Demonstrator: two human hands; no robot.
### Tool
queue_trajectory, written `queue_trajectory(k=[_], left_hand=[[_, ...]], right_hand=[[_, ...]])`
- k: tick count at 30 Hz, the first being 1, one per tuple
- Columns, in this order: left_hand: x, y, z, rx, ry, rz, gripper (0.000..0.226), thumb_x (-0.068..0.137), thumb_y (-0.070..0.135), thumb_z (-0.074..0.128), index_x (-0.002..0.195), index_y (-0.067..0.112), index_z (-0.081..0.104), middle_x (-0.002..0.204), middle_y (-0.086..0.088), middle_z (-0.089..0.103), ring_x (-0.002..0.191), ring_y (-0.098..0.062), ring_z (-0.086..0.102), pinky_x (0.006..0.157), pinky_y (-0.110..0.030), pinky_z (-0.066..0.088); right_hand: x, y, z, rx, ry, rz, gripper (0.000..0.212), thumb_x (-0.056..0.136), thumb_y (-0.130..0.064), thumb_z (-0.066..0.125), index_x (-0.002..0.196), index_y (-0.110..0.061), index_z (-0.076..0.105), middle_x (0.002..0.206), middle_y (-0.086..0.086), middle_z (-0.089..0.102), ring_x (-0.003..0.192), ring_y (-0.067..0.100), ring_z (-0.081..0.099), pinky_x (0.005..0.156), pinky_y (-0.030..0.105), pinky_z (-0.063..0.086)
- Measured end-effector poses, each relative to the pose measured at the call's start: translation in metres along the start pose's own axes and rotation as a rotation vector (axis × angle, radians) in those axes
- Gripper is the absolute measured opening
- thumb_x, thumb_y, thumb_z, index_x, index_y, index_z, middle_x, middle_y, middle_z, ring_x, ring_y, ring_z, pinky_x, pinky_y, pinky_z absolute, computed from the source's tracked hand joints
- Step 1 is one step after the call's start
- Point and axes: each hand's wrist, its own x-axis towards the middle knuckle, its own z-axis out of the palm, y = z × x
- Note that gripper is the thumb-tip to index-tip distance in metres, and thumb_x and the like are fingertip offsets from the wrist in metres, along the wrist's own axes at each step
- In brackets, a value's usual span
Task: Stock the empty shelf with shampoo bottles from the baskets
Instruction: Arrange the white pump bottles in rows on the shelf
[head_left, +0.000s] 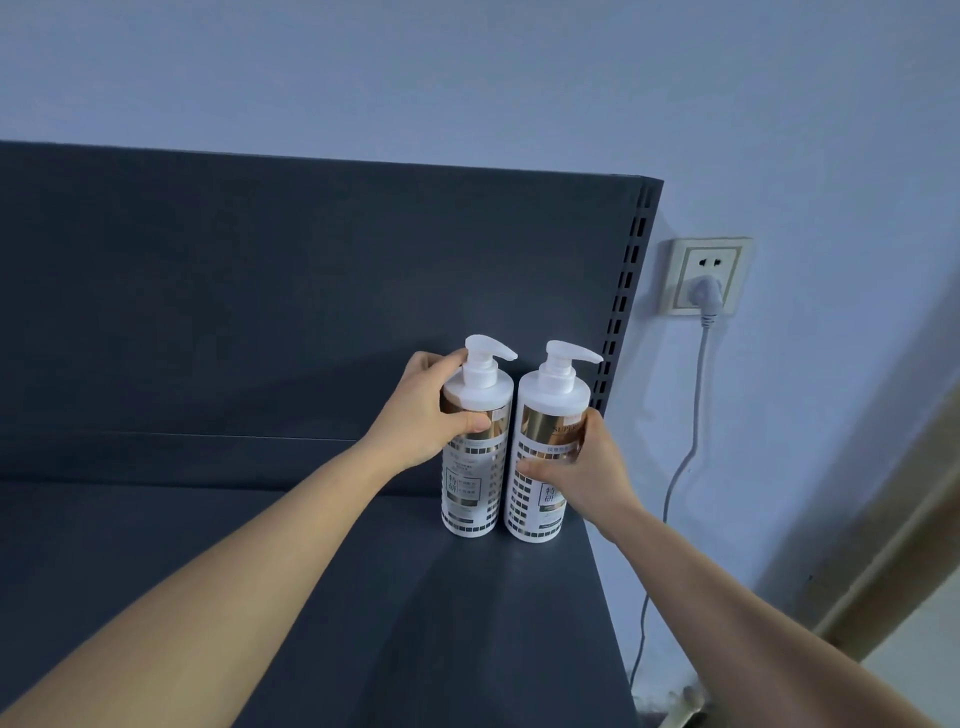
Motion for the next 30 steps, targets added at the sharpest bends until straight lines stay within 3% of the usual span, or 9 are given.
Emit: queue_trajectory(k=[3,6,9,11,16,23,30], left_hand=[[-0.006,0.004,0.0,0.06,0.023,0.025,0.08,0.078,0.024,0.078,0.145,0.032,0.037,0.119,0.009,0.038,0.108,-0.007,0.042,0.09,-0.02,0.032],[-0.017,0.004,-0.007,0.142,0.004,0.022,0.087,0.077,0.032,0.078,0.149,0.031,0.028,0.127,0.009,0.037,0.116,-0.007,0.04,0.094,-0.026,0.035],[-0.035,-0.004,-0.025,0.335,-0.007,0.021,0.084,0.081,0.039,0.074,0.15,0.022,0.028,0.138,0.005,0.039,0.128,-0.012,0.037,0.1,-0.027,0.036],[-0.052,-0.011,-0.043,0.489,-0.013,0.019,0.077,0.085,0.04,0.069,0.149,0.019,0.033,0.138,0.003,0.044,0.129,-0.015,0.038,0.102,-0.027,0.036],[-0.11,-0.034,-0.105,0.799,-0.055,-0.163,0.069,0.089,0.046,0.061,0.146,0.018,0.034,0.132,0.0,0.053,0.122,-0.022,0.049,0.099,-0.039,0.044],[-0.227,-0.075,-0.202,1.042,0.008,-0.444,0.061,0.091,0.049,0.056,0.14,0.016,0.041,0.134,-0.002,0.052,0.124,-0.02,0.047,0.104,-0.035,0.039],[-0.366,-0.11,-0.29,1.122,0.034,-0.771,0.058,0.091,0.045,0.056,0.139,0.017,0.041,0.135,-0.002,0.051,0.127,-0.022,0.046,0.097,-0.036,0.045]], right_hand=[[-0.006,-0.005,0.001,-0.033,0.012,-0.028,0.086,0.062,-0.023,0.092,0.131,-0.024,0.042,0.126,-0.004,0.056,0.117,0.016,0.057,0.096,0.038,0.049],[-0.024,-0.015,0.004,-0.076,0.219,-0.14,0.107,0.066,-0.038,0.089,0.15,-0.02,0.026,0.146,0.004,0.035,0.135,0.02,0.038,0.111,0.044,0.039],[-0.044,-0.029,0.011,-0.16,0.482,-0.466,0.084,0.078,-0.041,0.079,0.144,-0.006,0.04,0.142,0.014,0.044,0.133,0.028,0.039,0.111,0.048,0.035],[-0.057,-0.04,0.021,-0.21,0.5,-0.643,0.069,0.082,-0.04,0.069,0.136,-0.002,0.05,0.136,0.016,0.053,0.127,0.03,0.044,0.109,0.046,0.035],[-0.088,-0.071,0.071,-0.308,0.163,-0.769,0.058,0.081,-0.024,0.075,0.132,-0.005,0.056,0.131,0.008,0.059,0.122,0.031,0.053,0.104,0.045,0.041],[-0.141,-0.111,0.178,-0.504,-0.332,-0.827,0.063,0.09,-0.038,0.061,0.146,-0.02,0.039,0.149,-0.005,0.04,0.141,0.015,0.03,0.114,0.034,0.025],[-0.216,-0.158,0.293,-0.576,-0.658,-0.92,0.069,0.093,-0.039,0.058,0.152,-0.019,0.027,0.154,-0.001,0.032,0.144,0.019,0.023,0.118,0.035,0.019]])
